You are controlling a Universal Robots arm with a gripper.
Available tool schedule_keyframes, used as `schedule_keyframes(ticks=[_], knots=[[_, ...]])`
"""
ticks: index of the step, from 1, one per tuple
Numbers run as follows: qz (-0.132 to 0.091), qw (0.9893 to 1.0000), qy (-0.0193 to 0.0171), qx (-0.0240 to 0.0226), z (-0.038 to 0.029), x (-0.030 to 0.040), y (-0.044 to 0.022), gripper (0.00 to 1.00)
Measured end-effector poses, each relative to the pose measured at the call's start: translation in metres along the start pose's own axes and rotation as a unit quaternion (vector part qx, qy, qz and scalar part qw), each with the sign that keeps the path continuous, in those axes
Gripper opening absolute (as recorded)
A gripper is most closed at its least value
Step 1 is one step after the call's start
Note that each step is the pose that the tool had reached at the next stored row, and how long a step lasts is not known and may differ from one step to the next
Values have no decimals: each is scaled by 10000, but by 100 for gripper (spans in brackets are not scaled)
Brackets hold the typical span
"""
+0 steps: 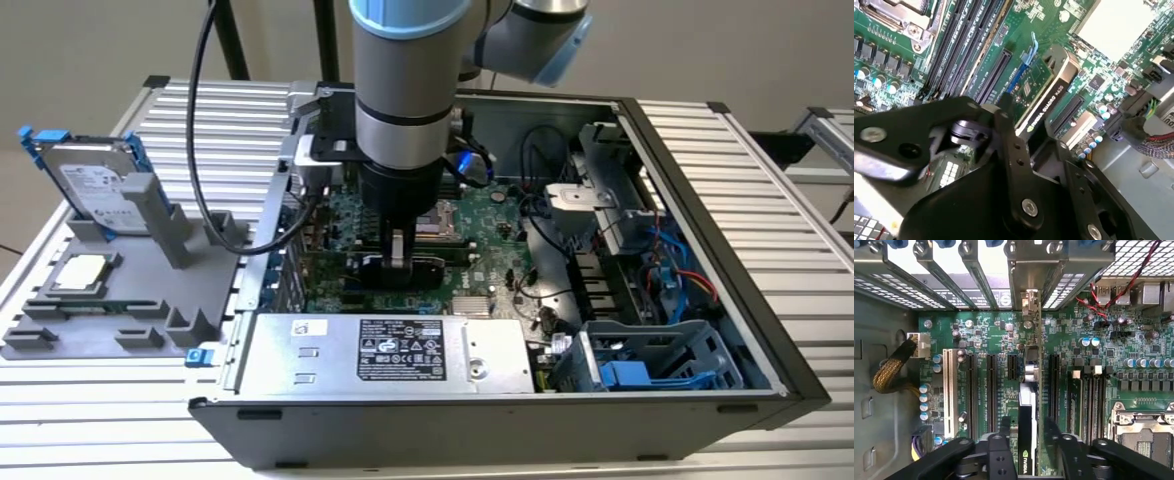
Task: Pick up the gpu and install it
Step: 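Insert the gpu into the slot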
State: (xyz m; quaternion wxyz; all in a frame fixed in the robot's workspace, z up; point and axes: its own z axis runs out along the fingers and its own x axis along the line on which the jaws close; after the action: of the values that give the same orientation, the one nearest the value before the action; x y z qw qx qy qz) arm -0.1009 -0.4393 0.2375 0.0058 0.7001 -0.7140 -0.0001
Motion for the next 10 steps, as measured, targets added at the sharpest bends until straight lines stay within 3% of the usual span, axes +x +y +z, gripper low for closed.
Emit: schedule_keyframes(ticks=[10], knots=[[1,10000,1,-1,-19,0,1,100]])
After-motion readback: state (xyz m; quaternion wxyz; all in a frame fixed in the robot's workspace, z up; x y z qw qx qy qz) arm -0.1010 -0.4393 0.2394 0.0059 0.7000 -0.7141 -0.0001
